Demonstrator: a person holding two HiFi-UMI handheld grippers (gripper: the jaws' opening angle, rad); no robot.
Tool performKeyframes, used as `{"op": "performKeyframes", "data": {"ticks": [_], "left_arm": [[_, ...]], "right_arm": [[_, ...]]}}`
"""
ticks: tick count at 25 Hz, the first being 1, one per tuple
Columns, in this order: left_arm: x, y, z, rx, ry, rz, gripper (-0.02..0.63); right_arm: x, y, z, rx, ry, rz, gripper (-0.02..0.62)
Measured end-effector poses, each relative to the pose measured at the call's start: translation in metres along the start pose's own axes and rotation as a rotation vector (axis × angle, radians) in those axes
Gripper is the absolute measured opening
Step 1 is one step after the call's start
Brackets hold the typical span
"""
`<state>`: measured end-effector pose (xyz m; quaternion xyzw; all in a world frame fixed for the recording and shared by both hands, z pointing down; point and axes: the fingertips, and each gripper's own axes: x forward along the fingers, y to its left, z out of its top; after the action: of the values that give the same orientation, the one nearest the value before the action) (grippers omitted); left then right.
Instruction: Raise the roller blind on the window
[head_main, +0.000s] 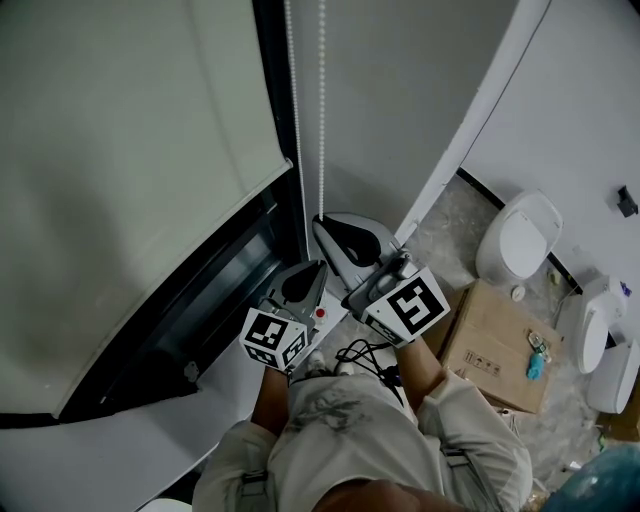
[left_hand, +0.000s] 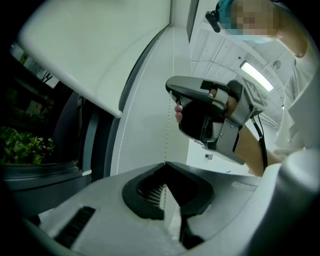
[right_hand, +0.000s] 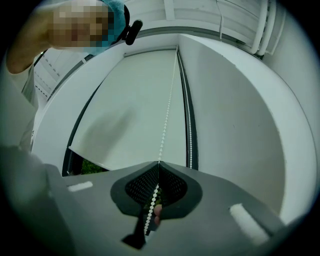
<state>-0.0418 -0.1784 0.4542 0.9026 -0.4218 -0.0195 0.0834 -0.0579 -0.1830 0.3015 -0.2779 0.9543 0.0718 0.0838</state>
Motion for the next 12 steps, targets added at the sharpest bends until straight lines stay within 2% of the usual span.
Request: {"op": "performKeyframes", "data": {"ticks": [6, 12], "left_arm": [[-0.003, 0.004, -0.027, -0.045, 0.024, 0.003, 0.012], [-0.003, 0.008, -0.04, -0.049, 0.035, 0.006, 0.012]], "right_arm": [[-0.002, 0.005, -0.025, 0.021, 0.035, -0.006, 0.011], [-0.004, 0.008, -0.037, 0.028, 0.041, -0.012, 0.011]]}}
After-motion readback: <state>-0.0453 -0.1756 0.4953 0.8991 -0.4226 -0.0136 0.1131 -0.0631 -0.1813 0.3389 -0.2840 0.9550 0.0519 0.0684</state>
